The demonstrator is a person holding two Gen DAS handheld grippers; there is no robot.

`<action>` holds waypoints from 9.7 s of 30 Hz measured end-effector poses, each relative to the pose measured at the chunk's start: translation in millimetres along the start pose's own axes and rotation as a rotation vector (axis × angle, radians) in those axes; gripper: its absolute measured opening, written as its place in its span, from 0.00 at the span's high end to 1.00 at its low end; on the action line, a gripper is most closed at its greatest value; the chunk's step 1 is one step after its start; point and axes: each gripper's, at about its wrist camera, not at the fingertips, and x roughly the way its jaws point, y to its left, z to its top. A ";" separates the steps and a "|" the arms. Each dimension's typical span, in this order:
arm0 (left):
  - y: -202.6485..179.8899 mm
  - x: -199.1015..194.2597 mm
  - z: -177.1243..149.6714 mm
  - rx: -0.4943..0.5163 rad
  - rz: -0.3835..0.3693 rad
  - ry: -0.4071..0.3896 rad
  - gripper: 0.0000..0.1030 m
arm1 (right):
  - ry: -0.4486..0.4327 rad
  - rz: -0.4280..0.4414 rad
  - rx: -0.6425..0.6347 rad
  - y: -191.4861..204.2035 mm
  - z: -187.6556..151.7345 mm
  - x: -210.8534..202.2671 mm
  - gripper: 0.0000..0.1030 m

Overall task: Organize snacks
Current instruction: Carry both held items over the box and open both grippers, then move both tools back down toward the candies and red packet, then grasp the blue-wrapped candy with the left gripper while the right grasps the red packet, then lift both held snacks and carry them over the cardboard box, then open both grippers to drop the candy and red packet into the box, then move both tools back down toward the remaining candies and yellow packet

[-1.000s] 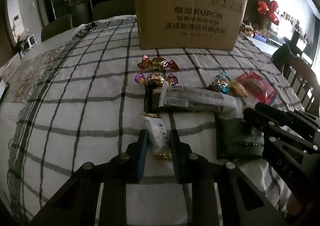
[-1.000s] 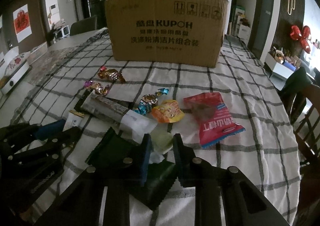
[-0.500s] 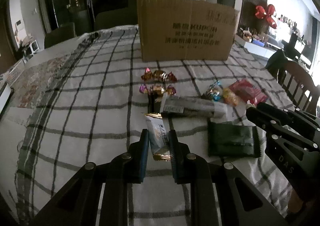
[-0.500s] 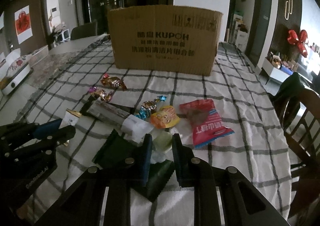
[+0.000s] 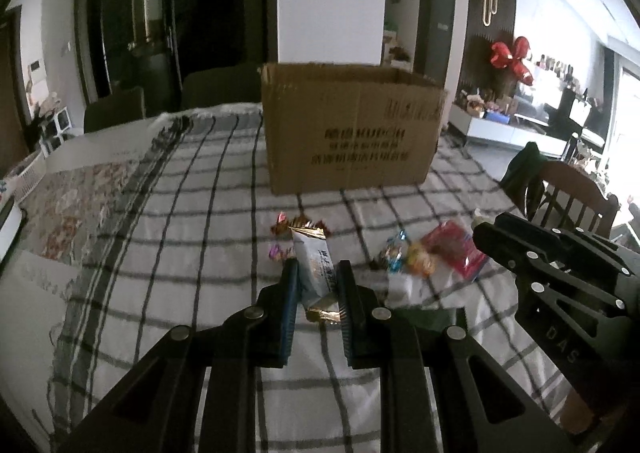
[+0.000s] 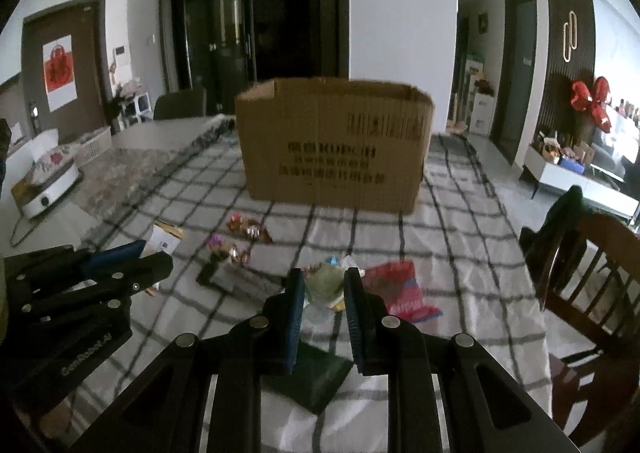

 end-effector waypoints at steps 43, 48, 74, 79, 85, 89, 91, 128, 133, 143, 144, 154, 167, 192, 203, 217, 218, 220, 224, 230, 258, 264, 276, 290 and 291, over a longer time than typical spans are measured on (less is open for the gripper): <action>-2.3 68.1 198.9 0.097 -0.079 -0.190 0.82 | -0.269 0.008 0.007 -45.7 168.6 52.5 0.84; -3.0 101.5 221.8 0.083 -0.117 -0.114 0.81 | -0.240 -0.013 0.025 -59.4 183.1 69.8 0.84; -14.1 46.3 170.2 0.152 -0.067 -0.171 0.38 | -0.193 -0.038 0.120 -81.3 142.0 45.6 0.41; -19.2 32.1 154.2 0.165 -0.076 -0.183 0.38 | -0.194 -0.052 0.106 -79.4 127.1 30.7 0.41; -22.6 22.9 126.5 0.182 -0.090 -0.169 0.38 | -0.172 -0.057 0.069 -72.3 104.5 19.6 0.41; -25.9 19.5 110.3 0.185 -0.094 -0.155 0.39 | -0.150 -0.060 0.055 -68.6 88.5 15.2 0.41; -28.5 18.8 103.0 0.184 -0.096 -0.147 0.39 | -0.139 -0.057 0.056 -69.9 80.0 13.7 0.41; -58.2 93.3 10.3 0.306 -0.138 0.094 0.69 | 0.157 -0.042 0.025 -69.2 -17.4 66.8 0.42; -58.0 106.0 9.6 0.294 -0.143 0.128 0.71 | 0.174 -0.036 0.018 -69.2 -17.4 75.8 0.42; -64.2 122.8 6.8 0.297 -0.165 0.170 0.72 | 0.201 -0.027 -0.003 -65.1 -20.7 89.5 0.42; -64.1 123.2 6.8 0.296 -0.169 0.172 0.72 | 0.204 -0.029 -0.004 -64.9 -21.0 90.6 0.43; -62.4 134.6 6.4 0.250 -0.201 0.216 0.78 | 0.234 -0.035 -0.002 -66.3 -22.4 101.4 0.59; -55.5 113.5 15.4 0.199 -0.181 0.176 0.79 | 0.180 -0.031 0.028 -69.3 -15.0 84.0 0.65; -37.3 30.1 78.1 0.148 -0.115 -0.059 0.79 | -0.016 0.004 0.054 -58.3 46.7 21.8 0.65; -20.6 15.6 123.2 0.143 -0.063 -0.183 0.79 | -0.129 0.007 0.053 -57.5 98.6 16.8 0.65; -9.5 40.9 184.5 0.119 -0.063 -0.220 0.79 | -0.152 0.040 0.054 -69.0 156.8 45.9 0.65; -9.0 43.7 187.4 0.117 -0.062 -0.217 0.79 | -0.151 0.044 0.052 -69.8 160.5 48.6 0.65; -8.7 50.6 193.9 0.120 -0.060 -0.212 0.79 | -0.148 0.040 0.046 -72.4 167.8 55.4 0.65; -7.2 71.7 204.8 0.111 -0.064 -0.186 0.79 | -0.141 0.031 0.040 -75.8 177.4 69.0 0.65; -4.0 99.3 219.5 0.110 -0.046 -0.168 0.79 | -0.116 0.020 0.044 -78.4 189.3 95.5 0.65; 13.4 44.5 184.9 0.090 0.001 -0.206 0.42 | -0.155 -0.021 0.068 -66.4 160.7 66.0 0.44; 16.0 19.4 164.5 0.111 0.023 -0.229 0.42 | -0.180 -0.016 0.058 -54.6 146.6 40.8 0.44; 22.0 -2.1 113.3 0.131 0.034 -0.235 0.42 | -0.184 -0.040 0.031 -35.4 109.3 13.4 0.44; 22.3 8.3 48.5 0.111 0.007 -0.100 0.42 | -0.080 -0.043 0.027 -24.9 56.5 18.8 0.44; 22.8 10.3 45.6 0.112 0.005 -0.092 0.42 | -0.072 -0.047 0.024 -23.7 51.4 19.2 0.44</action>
